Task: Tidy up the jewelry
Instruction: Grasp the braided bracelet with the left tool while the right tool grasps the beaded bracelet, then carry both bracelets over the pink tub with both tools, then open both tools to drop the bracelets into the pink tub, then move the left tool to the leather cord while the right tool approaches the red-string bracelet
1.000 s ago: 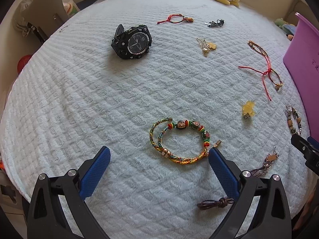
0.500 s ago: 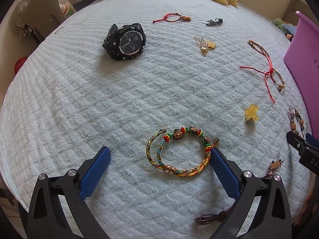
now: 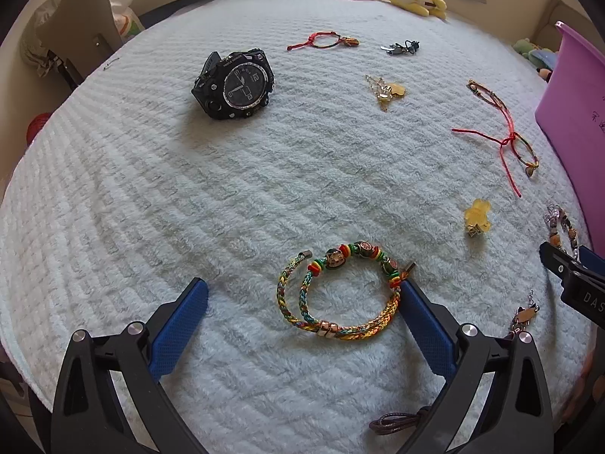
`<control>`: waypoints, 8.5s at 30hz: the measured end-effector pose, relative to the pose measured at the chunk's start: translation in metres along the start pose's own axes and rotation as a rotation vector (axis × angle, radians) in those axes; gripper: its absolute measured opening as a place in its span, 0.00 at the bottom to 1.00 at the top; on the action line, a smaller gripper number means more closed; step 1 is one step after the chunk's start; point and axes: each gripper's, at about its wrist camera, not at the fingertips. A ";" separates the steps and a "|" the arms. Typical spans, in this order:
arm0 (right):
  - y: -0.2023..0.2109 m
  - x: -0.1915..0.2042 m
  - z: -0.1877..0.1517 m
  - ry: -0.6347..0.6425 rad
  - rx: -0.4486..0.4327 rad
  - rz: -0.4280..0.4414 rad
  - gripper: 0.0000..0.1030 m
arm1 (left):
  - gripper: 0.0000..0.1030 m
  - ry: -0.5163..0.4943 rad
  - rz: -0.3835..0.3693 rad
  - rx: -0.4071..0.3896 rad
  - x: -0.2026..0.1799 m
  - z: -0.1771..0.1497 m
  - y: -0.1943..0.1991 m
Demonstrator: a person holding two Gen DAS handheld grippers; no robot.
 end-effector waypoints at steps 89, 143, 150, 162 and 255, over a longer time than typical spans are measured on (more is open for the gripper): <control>0.201 -0.264 0.058 -0.253 -0.236 0.124 0.09 | 0.06 -0.370 -0.461 -0.136 -0.331 0.122 0.168; 0.141 -0.280 0.059 -0.311 -0.061 0.102 0.51 | 0.80 -0.371 -0.288 -0.043 -0.346 0.119 0.126; 0.163 -0.254 0.048 -0.309 -0.104 0.130 0.54 | 0.84 -0.330 -0.250 -0.061 -0.292 0.101 0.137; 0.210 -0.168 0.024 -0.180 -0.174 0.251 0.58 | 0.86 -0.241 -0.154 -0.067 -0.164 0.072 0.148; -0.010 -0.002 0.062 0.185 -0.146 0.299 0.58 | 0.92 0.371 0.167 -0.074 -0.073 -0.056 0.025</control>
Point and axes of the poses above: each gripper's, at about its wrist camera, not at the fingertips, and y roughly against the way its jaws point, x to its left, z to its top, and after that the axes turned 10 degrees about -z, right-handed
